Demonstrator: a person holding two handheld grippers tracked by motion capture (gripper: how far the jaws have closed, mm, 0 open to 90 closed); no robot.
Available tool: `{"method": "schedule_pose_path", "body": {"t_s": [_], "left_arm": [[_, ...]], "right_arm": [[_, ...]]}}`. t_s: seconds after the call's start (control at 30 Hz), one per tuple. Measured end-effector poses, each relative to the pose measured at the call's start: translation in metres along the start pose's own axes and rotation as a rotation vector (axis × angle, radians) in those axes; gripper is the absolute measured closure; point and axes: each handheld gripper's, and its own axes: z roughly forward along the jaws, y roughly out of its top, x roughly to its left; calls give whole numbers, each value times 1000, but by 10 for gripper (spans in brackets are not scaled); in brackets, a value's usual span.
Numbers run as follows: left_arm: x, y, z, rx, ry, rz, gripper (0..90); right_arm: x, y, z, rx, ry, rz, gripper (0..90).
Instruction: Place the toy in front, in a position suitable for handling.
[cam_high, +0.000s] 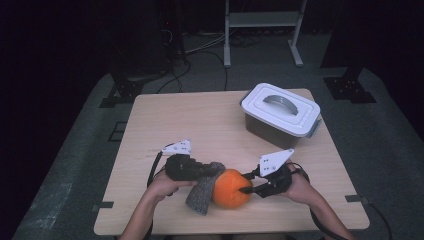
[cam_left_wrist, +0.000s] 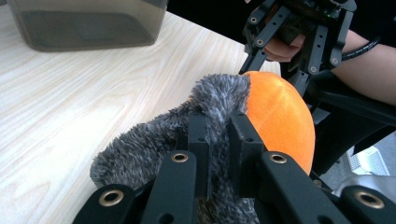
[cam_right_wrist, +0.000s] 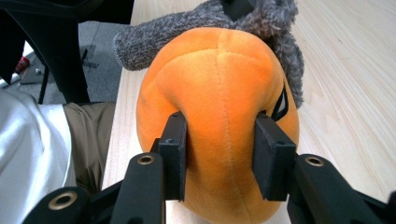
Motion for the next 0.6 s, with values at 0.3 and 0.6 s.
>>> {"method": "schedule_pose_path", "body": {"t_s": [0.3,0.6], "left_arm": [[-22,23,6,-24,-55,82,811],[-27,30,11,52,22,128,811]], "right_arm": [[5,10,10,9,-5,-36,595],[-2,7,8,-37,-28,63,394]]}}
